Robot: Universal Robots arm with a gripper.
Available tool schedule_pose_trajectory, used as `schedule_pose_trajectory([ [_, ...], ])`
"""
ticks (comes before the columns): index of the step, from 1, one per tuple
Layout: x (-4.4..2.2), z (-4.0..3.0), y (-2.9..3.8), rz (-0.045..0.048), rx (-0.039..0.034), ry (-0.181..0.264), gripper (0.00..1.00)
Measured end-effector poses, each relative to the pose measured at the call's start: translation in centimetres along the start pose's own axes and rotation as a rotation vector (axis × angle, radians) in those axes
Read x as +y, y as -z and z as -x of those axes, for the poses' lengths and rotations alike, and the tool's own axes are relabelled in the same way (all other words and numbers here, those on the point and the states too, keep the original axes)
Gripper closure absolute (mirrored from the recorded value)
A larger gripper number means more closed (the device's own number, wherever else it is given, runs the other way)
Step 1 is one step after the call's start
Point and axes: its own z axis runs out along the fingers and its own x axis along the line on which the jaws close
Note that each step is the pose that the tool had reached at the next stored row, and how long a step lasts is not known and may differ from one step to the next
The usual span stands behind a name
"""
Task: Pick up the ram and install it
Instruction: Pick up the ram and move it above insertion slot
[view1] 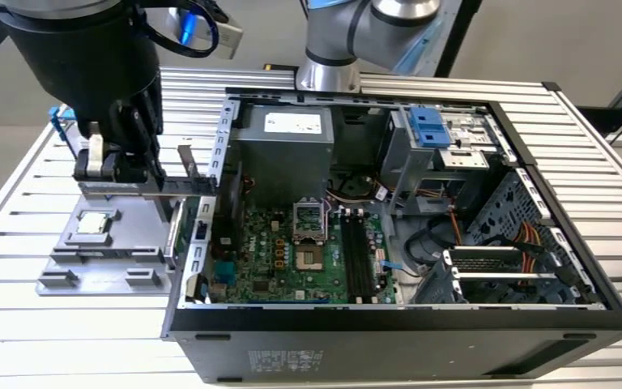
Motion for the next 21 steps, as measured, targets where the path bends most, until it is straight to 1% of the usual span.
schedule_pose_trajectory([
  [12,-2.06,0.05,0.01,0.0001,0.0001,0.001,1.0],
  [21,-2.15,0.05,0.01,0.0001,0.0,0.001,1.0],
])
